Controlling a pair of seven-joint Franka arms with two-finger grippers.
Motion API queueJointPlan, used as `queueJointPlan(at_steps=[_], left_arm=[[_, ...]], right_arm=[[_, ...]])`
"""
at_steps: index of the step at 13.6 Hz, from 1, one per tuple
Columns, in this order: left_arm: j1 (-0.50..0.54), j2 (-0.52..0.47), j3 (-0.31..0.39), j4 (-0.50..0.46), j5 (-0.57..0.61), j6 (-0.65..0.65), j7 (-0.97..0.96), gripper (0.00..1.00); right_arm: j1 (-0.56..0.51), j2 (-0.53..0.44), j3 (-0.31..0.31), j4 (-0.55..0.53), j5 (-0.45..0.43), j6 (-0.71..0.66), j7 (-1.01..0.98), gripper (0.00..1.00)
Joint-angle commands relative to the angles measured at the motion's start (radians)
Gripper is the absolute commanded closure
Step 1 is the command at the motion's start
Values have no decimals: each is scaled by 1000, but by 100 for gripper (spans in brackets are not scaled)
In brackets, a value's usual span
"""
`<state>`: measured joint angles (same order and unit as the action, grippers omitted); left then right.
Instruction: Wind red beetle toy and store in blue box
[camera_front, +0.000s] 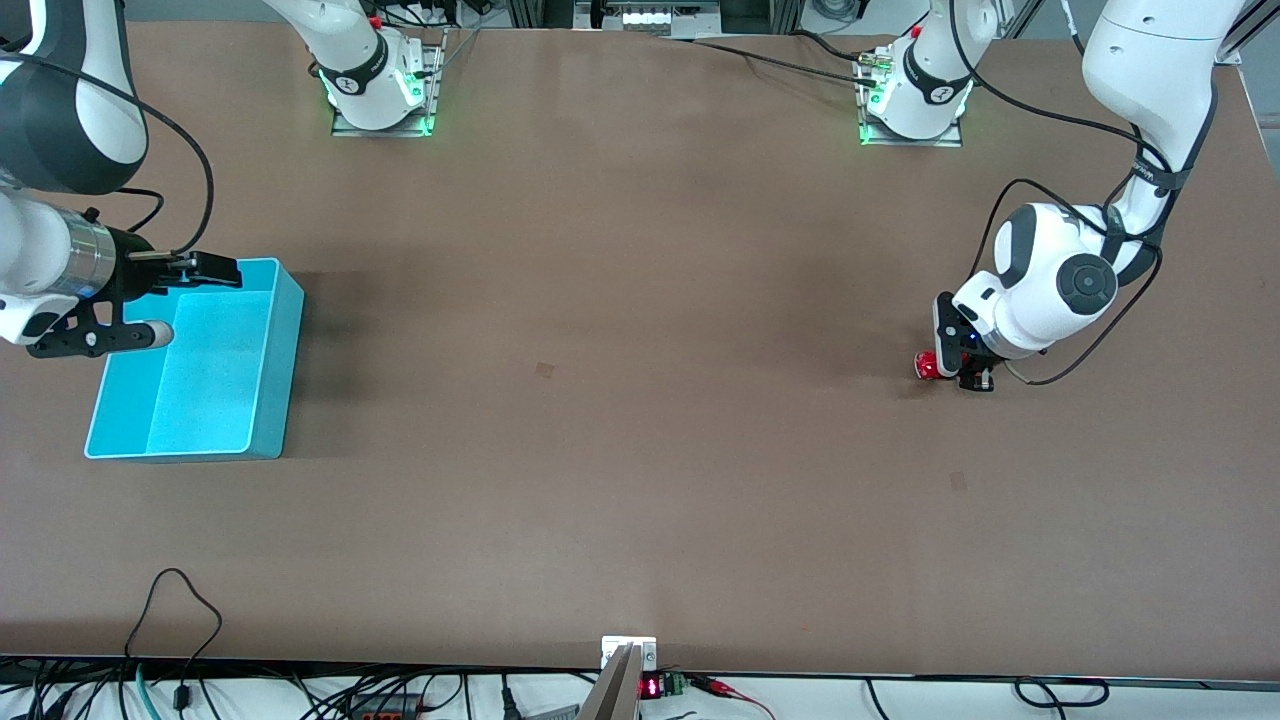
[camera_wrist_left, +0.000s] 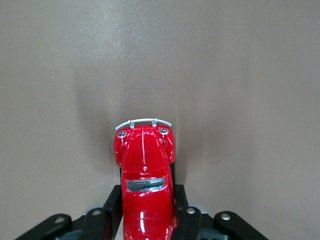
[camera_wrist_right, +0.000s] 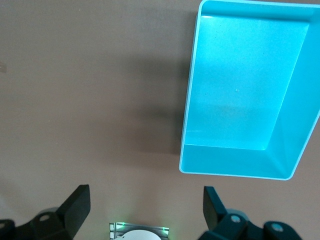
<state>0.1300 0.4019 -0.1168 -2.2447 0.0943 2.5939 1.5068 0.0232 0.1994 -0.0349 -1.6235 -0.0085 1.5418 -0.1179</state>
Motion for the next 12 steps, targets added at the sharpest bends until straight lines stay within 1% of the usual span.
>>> queueJointPlan(at_steps=[1,3,6,12], left_arm=[[13,20,-4,10,16,2,16,60],[48,55,-4,39,18,-2,15,60],[60,60,-4,53,19,-3,27,61],[164,69,-3,59,18,-8,182,61]], right_arm=[[-2,-3,3,13,-5,-20,-11,0],[-2,-3,3,13,-5,-20,-11,0],[-2,-3,3,13,-5,-20,-11,0],[-2,-3,3,13,-5,-20,-11,0]])
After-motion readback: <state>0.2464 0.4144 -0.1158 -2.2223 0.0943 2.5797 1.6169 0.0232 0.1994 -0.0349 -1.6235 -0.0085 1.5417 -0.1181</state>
